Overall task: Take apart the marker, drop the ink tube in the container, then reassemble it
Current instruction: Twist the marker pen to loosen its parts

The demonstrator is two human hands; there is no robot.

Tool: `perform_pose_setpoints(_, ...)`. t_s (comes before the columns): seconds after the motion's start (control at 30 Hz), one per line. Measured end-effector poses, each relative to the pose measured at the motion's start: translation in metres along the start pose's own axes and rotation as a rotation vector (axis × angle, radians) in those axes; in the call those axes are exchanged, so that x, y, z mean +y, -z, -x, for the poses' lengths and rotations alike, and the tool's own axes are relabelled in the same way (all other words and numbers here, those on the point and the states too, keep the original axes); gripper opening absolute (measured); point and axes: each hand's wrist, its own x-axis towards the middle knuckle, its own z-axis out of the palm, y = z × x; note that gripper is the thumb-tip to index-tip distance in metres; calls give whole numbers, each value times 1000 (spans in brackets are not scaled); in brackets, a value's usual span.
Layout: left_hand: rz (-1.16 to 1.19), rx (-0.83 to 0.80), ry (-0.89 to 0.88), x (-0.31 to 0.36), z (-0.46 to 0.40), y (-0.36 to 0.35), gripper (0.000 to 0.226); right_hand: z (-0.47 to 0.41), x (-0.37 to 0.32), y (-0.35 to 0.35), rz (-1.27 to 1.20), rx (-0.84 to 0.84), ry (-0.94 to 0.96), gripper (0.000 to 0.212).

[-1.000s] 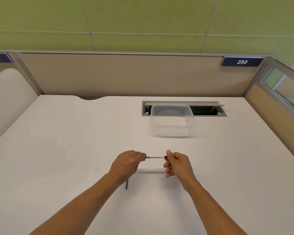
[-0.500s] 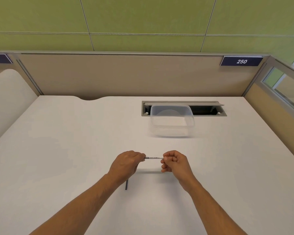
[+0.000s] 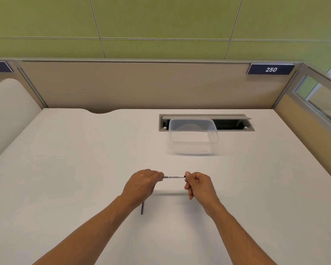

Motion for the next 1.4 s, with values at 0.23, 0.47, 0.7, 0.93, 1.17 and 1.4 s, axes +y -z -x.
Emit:
perform_pose_setpoints(0.23, -6, 2, -2, -1, -1, 1, 27, 1, 4, 0, -80, -45, 27, 15)
perform_pose_setpoints(0.47, -1, -14, -1, 0, 1, -1, 24, 2, 3, 0, -73, -35, -35, 35)
perform_pose_setpoints(0.7, 5, -26, 8, 1, 3, -3, 15, 1, 4, 2, 8, -62, -16, 24)
perform_pose_setpoints(0.93, 16, -35, 13, 0, 7, -6, 16, 1, 7, 1, -38, -82, 18, 9)
perform_pose_setpoints(1.17, 17, -23, 15, 1, 6, -4, 23, 0, 4, 1, -127, -61, -21, 20)
perform_pose_setpoints(1.4, 6, -27, -2, 2, 6, -4, 25, -2, 5, 2, -1, -56, -57, 31)
